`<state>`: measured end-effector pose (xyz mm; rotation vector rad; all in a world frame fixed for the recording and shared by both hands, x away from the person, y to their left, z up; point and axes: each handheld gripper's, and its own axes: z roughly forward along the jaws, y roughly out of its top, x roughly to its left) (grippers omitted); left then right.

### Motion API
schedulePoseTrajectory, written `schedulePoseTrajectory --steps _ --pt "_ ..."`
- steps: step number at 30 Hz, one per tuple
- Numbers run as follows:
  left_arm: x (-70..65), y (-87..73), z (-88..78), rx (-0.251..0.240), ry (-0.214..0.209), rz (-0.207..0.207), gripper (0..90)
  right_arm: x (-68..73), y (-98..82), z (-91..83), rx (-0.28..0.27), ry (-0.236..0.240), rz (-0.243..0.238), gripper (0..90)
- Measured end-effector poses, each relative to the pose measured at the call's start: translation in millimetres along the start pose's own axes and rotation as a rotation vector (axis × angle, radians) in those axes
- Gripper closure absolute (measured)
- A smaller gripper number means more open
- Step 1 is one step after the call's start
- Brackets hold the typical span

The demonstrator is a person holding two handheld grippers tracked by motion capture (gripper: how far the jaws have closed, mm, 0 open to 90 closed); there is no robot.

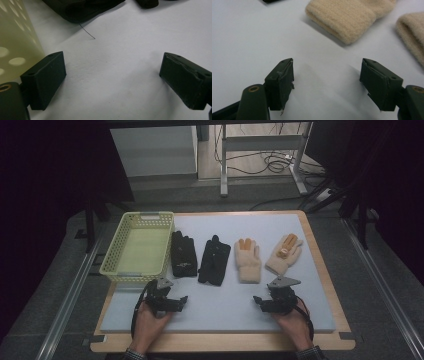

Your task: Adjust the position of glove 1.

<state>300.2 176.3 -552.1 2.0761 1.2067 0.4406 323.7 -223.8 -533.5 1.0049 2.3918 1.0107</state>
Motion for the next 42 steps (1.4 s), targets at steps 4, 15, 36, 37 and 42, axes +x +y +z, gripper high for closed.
schedulePoseTrajectory --steps 4,15,36,37,42 --pt "0.0 -0.1 0.0 0.0 0.0 0.0 7.2 -0.3 -0.1 0.0 -0.001 0.003 0.002 26.8" --pt "0.0 0.0 0.0 0.0 0.0 0.0 7.1 -0.4 0.3 -0.1 0.001 0.003 0.001 26.1" --pt "0.1 0.0 -0.1 0.0 -0.001 -0.001 7.2 0.2 34.6 10.2 -0.013 0.04 -0.003 26.2" --pt "0.1 0.0 0.0 0.0 0.0 -0.001 7.2 0.1 37.8 11.6 -0.015 0.044 -0.002 26.3" --pt "0.1 0.0 -0.1 0.0 0.0 -0.001 7.2 0.1 62.2 23.9 -0.021 0.055 -0.004 26.1"
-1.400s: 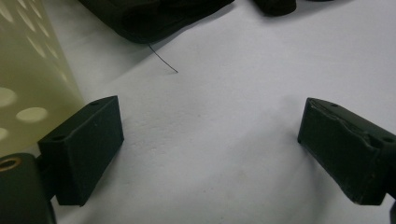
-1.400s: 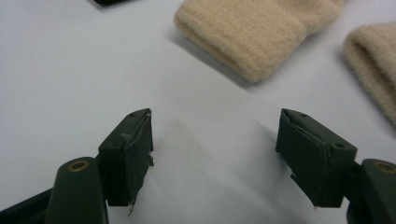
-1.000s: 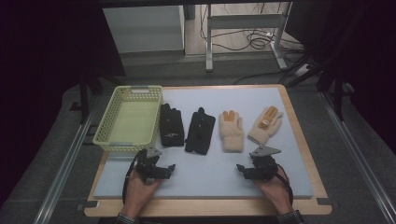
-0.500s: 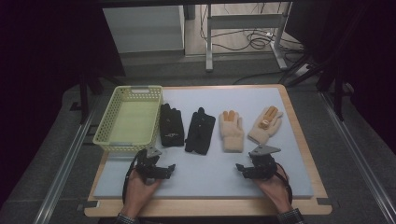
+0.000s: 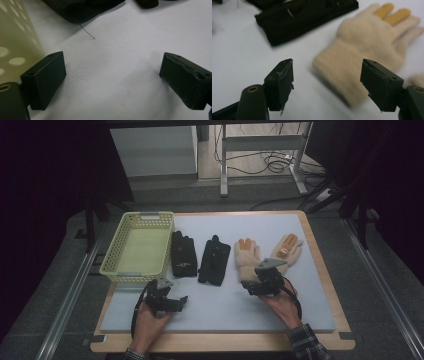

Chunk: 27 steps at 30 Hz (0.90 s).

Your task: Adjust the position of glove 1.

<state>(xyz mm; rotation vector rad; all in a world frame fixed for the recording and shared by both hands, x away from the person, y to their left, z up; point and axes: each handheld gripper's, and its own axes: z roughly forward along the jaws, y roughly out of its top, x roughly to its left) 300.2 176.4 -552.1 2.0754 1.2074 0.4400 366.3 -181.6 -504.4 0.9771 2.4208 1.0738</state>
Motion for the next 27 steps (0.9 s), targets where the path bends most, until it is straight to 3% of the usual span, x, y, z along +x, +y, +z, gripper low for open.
schedulePoseTrajectory --steps 6,13,16,18,23,27 --pt "0.0 0.0 0.0 0.0 0.0 0.0 7.1 1.6 27.2 22.2 -0.007 0.002 -0.016 26.5" --pt "0.0 0.0 0.0 0.0 -0.001 0.0 7.2 5.5 57.8 56.8 -0.007 0.022 -0.032 40.8" --pt "0.0 0.0 0.0 0.0 -0.001 -0.001 7.1 6.5 67.6 71.7 -0.005 0.042 -0.018 41.9" --pt "0.0 -0.1 0.0 0.0 -0.002 -0.001 7.1 7.1 72.5 81.9 -0.005 0.047 -0.017 40.6" --pt "0.1 0.0 0.0 0.0 -0.001 0.0 7.1 7.6 82.3 107.6 0.019 0.055 -0.004 26.9" --pt "0.1 -0.1 0.0 0.0 -0.001 0.0 7.1 11.4 87.5 127.3 0.068 0.025 -0.025 23.0"
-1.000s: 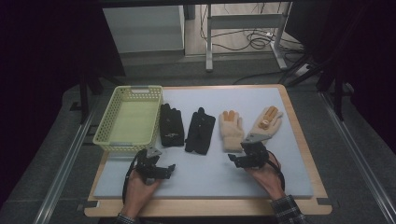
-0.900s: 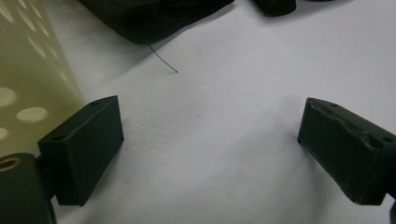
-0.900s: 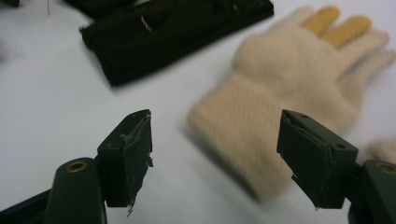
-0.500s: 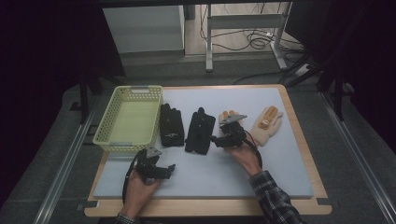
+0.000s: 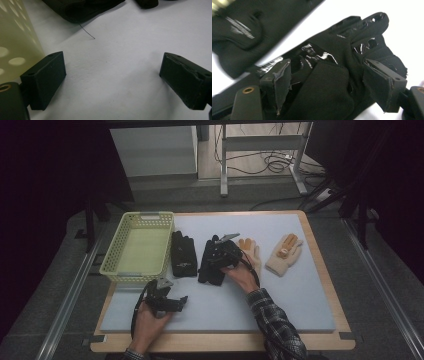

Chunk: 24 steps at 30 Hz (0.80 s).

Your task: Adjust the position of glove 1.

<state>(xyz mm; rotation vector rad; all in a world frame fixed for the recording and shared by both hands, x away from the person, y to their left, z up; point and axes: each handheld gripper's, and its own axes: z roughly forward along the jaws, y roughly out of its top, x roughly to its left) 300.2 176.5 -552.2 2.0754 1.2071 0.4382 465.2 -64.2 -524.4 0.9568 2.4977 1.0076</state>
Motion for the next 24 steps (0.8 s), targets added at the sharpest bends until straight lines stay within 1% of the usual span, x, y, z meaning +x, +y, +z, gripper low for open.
schedulePoseTrajectory --steps 1,2,3,4,6,8,10,11,14,17,19,21,24 --pt "0.0 0.0 0.0 0.0 0.0 0.0 7.1 0.7 0.8 4.5 0.028 -0.013 -0.011 23.6" --pt "0.0 0.0 0.0 0.0 0.0 0.0 7.1 1.2 1.7 7.2 0.043 -0.005 -0.006 28.2" --pt "-0.1 0.0 0.0 0.0 0.0 0.0 7.1 1.1 2.7 6.8 0.051 -0.008 0.002 37.4" --pt "-0.1 0.0 0.0 0.0 0.0 0.0 7.1 2.3 2.7 6.6 0.051 -0.029 -0.003 41.1" --pt "-0.2 0.0 0.0 0.0 0.001 0.001 7.1 4.0 2.0 6.1 0.044 -0.026 0.006 48.8" --pt "-0.2 0.0 0.0 0.0 0.001 0.001 7.1 4.6 1.8 4.4 0.042 -0.016 0.011 65.4" --pt "-0.1 0.0 -0.1 0.002 0.0 0.003 7.1 5.9 1.0 2.9 0.036 -0.019 0.004 74.2" --pt "-0.2 0.0 0.0 0.0 0.001 0.001 7.1 6.3 0.9 2.2 0.035 -0.021 0.001 76.7" --pt "-0.2 0.0 0.0 0.0 -0.001 0.0 7.1 5.6 1.7 -0.3 0.039 -0.017 -0.006 79.6" --pt "0.2 0.1 -0.1 0.003 0.0 0.003 7.1 7.5 0.9 -9.4 0.026 -0.016 -0.018 80.0" --pt "0.0 0.1 0.0 0.001 0.0 0.0 7.0 11.3 -0.6 -21.2 0.009 0.005 -0.019 80.0" --pt "0.0 0.1 0.0 0.002 0.0 0.001 7.1 15.6 -1.9 -33.1 -0.006 0.013 -0.036 80.0" --pt "-0.1 0.1 0.0 0.001 0.0 0.0 7.0 26.6 -5.4 -55.8 -0.031 0.048 -0.051 79.9"
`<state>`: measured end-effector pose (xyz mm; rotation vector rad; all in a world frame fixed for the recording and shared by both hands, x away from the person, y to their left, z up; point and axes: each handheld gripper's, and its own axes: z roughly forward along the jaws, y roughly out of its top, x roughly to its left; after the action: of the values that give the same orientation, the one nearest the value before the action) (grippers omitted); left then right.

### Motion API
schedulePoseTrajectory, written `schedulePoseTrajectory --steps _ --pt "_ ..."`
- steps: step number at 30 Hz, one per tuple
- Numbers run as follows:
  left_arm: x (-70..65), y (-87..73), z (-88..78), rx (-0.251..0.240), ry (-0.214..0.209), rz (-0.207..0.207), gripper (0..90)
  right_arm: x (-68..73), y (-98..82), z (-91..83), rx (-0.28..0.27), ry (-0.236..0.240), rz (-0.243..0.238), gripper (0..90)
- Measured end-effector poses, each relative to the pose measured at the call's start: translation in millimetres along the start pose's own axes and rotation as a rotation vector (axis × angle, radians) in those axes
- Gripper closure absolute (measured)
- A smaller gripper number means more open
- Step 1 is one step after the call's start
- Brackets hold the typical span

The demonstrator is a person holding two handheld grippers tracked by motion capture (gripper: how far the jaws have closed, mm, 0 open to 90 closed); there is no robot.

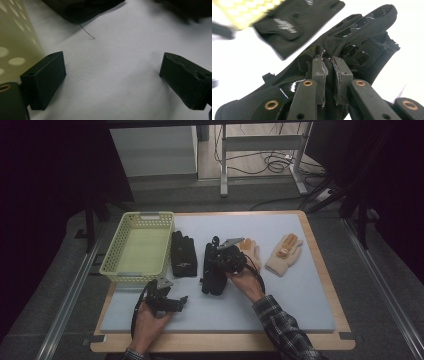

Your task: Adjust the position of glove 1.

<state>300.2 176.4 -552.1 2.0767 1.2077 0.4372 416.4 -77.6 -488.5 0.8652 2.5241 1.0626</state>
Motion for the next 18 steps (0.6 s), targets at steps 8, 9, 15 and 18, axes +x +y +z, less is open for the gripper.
schedulePoseTrajectory --steps 8,9,15,18 --pt "-0.1 0.0 0.2 -0.004 0.001 0.0 7.1 35.3 -29.8 -46.9 -0.027 0.096 0.022 79.7" --pt "-0.1 0.0 0.2 -0.004 0.002 0.0 7.1 39.1 -35.6 -49.2 -0.024 0.1 0.019 79.7" --pt "-0.1 0.0 0.1 -0.002 0.001 0.0 7.1 54.5 -67.9 -45.3 0.008 0.092 -0.01 70.1" --pt "-0.3 0.0 0.2 -0.005 0.001 -0.004 7.1 47.2 -68.0 -47.1 -0.022 0.085 0.009 58.0"
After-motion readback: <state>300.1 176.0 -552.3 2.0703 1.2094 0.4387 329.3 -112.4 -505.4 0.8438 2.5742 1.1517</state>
